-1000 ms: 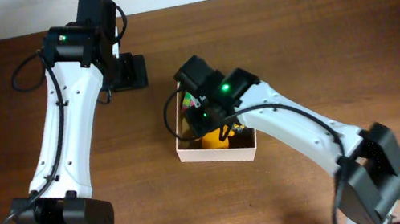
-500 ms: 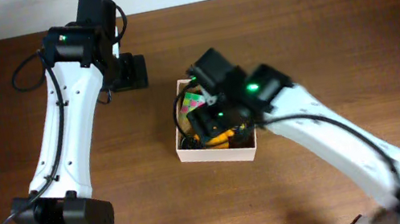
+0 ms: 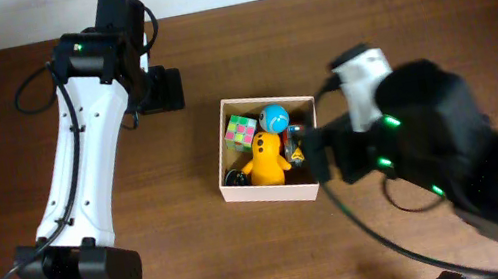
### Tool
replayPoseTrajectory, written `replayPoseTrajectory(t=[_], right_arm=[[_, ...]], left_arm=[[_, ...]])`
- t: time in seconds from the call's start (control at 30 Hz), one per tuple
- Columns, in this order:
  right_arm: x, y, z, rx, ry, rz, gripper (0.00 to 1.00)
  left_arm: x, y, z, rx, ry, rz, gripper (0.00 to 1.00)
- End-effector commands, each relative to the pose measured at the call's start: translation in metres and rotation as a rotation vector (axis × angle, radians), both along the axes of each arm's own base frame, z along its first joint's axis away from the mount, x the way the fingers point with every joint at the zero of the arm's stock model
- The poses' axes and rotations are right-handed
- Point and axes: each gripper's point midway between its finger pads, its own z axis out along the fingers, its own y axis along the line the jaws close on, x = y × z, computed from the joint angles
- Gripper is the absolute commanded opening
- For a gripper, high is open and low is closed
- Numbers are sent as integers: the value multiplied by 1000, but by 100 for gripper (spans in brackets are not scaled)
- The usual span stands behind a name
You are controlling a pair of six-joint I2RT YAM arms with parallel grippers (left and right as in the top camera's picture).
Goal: Pack container
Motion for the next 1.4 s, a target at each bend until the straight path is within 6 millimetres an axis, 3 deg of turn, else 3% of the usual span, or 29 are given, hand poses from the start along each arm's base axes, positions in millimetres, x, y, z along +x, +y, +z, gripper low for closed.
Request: replayPoseTrajectory(t=[0.0,0.13,0.27,0.4,0.57,0.67,0.8,0.93,1.03,1.17,1.37], right_arm=[[-2,-65,31,-97,-169,-250,99],[-37,-121,54,-104,-276,-386,99],[-76,-156,59,-73,-317,-410,99],[-105,-183,49,-54,-326,-457,99],[-125,-201,15,-31,-317,-567,99],[-123,-196,-11,3,-319,-590,99],[-107,-175,-55,71,-289,-536,99],[-80,-154,-113,123,-226,-477,99],[-59,-155,-154,127,-191,-498,99],[-39,-160,-194,123,-188,-533,99],[-35,-161,-244,114,-165,-541,99]], left_arm=[[0,-1,7,-1,-20,0,99],[0,-1,7,-1,-20,0,99],[0,-1,7,-1,-20,0,99],[0,-1,7,-1,-20,0,99],[0,-1,7,-1,-20,0,99],[0,-1,7,-1,-20,0,99],[0,-1,7,-1,-20,0,99],[0,-1,7,-1,-20,0,99],[0,-1,7,-1,-20,0,99],[0,-1,7,-1,-20,0,99],[0,-1,7,-1,-20,0,99]])
